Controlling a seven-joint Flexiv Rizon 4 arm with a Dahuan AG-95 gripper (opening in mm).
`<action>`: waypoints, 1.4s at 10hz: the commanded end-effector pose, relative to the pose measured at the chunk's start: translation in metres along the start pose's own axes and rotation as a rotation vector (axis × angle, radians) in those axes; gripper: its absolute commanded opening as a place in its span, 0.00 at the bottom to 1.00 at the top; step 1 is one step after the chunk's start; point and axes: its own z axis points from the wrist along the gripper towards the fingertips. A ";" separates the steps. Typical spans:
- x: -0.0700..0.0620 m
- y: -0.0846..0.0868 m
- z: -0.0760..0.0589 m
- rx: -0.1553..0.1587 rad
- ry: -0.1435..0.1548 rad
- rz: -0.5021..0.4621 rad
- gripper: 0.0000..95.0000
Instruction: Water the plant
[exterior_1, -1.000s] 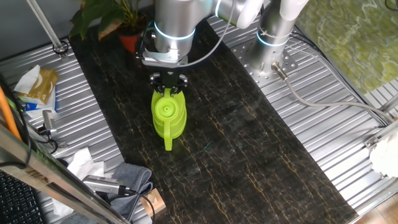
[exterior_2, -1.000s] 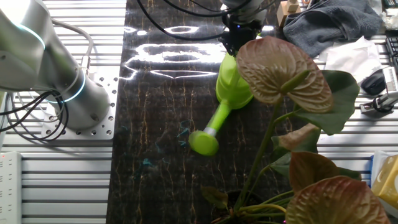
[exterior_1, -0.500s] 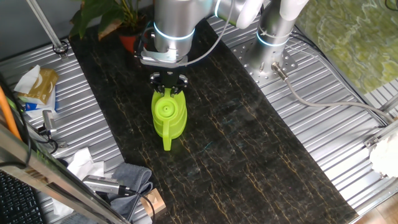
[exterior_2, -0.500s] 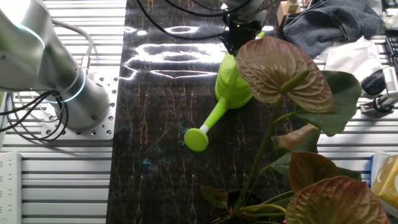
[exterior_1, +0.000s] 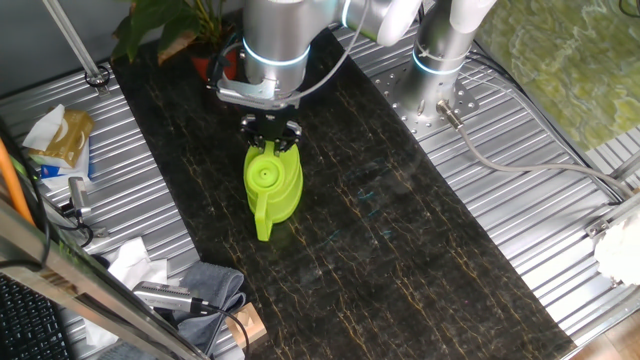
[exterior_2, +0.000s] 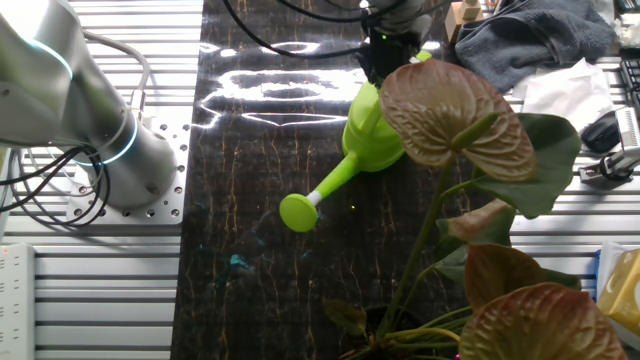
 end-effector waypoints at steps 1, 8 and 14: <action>0.001 0.001 -0.003 0.001 0.001 -0.030 0.00; 0.001 0.000 -0.020 0.014 0.008 -0.161 0.00; -0.010 -0.010 -0.034 -0.013 0.006 -0.249 0.00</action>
